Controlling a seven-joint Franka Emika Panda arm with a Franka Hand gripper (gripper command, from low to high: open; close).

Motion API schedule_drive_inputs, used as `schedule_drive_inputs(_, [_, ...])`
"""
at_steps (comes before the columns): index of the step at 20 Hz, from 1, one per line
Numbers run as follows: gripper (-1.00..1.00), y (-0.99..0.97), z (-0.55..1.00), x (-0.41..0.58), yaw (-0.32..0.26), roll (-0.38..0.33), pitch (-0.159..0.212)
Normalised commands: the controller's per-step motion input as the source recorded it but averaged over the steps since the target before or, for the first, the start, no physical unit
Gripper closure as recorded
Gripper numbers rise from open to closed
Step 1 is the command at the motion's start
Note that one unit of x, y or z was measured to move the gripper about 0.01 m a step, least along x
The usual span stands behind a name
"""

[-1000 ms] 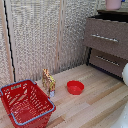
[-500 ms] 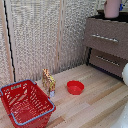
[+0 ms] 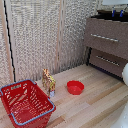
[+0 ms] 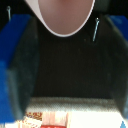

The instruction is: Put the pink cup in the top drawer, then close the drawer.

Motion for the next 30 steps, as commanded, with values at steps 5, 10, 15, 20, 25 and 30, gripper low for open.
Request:
schedule_drive_inputs(5, [-1.0,0.29,0.28,0.033,0.161,-0.124,0.033])
schedule_drive_inputs(10, [-1.0,0.22,0.32,0.0,0.174,-0.159,0.039])
schedule_drive_inputs(15, [-1.0,0.08,0.22,0.0,0.203,-0.198,0.017])
schedule_drive_inputs(20, [-1.0,-0.01,0.12,-0.019,0.236,-0.235,0.0])
schedule_drive_inputs(25, [-1.0,-0.06,0.03,-0.077,0.29,-0.199,0.004])
schedule_drive_inputs(30, [-1.0,0.0,0.0,-0.074,0.278,-0.216,0.127])
